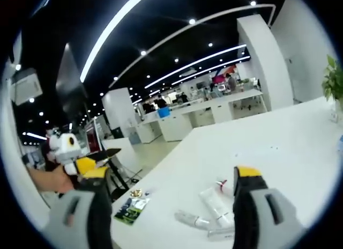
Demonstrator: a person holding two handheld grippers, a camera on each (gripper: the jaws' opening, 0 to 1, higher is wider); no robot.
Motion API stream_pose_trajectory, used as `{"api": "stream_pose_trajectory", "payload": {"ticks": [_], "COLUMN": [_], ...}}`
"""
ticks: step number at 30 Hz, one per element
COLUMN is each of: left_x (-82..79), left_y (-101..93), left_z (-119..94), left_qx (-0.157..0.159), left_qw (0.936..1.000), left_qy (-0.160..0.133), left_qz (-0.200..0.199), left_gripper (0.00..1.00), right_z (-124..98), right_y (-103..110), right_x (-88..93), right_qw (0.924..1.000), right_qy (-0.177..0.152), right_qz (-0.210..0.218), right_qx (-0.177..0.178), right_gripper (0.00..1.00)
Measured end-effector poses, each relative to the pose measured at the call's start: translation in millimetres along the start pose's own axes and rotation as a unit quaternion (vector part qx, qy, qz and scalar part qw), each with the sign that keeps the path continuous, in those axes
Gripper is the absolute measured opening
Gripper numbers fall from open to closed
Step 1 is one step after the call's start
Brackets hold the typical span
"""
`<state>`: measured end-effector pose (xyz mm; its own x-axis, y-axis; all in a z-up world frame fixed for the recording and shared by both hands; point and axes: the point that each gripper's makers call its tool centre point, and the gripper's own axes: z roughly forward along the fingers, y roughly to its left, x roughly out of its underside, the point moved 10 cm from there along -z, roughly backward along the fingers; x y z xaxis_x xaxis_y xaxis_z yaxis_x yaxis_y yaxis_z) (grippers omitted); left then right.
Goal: Arrange the skincare products in the storage area until every visible bottle or jar stands upright without overlapping.
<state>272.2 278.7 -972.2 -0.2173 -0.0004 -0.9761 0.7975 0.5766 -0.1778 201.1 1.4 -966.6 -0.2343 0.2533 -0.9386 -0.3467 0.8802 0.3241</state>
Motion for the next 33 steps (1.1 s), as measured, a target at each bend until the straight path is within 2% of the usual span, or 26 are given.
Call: {"api": "stream_pose_trajectory", "payload": {"ticks": [5, 8, 12, 19, 23, 29, 33], "left_x": [9.2, 15.7, 15.3, 18.0, 20.7, 21.0, 19.9], "left_y": [-5.8, -5.2, -6.5, -5.5, -3.6, -4.2, -1.7], "left_z": [15, 23, 31, 41, 46, 40, 29], "left_qx": [0.015, 0.012, 0.014, 0.036, 0.038, 0.026, -0.004], "left_qw": [0.9997, 0.9993, 0.999, 0.9979, 0.9974, 0.9979, 0.9977], "left_qy": [0.018, 0.036, 0.04, 0.051, 0.059, 0.056, 0.065], "left_qz": [0.0, 0.006, -0.012, -0.018, -0.015, -0.019, -0.019], "left_gripper": [1.0, 1.0, 1.0, 1.0, 1.0, 0.99, 0.99], "right_z": [-10, -17, -20, -26, -28, -14, 7], "right_y": [-5, -9, -13, -12, -13, -15, -24], "right_x": [-1.2, -0.7, -6.3, -17.9, -14.6, -3.6, 2.1], "right_qw": [0.9997, 0.9997, 0.999, 0.9977, 0.997, 0.9967, 0.9964], "right_qy": [0.002, 0.006, 0.02, 0.026, 0.028, 0.062, 0.084], "right_qz": [-0.019, -0.007, -0.023, -0.022, -0.012, -0.019, -0.008], "right_qx": [0.013, 0.024, 0.034, 0.059, 0.072, 0.049, 0.014], "right_gripper": [0.93, 0.91, 0.9, 0.88, 0.86, 0.82, 0.75]}}
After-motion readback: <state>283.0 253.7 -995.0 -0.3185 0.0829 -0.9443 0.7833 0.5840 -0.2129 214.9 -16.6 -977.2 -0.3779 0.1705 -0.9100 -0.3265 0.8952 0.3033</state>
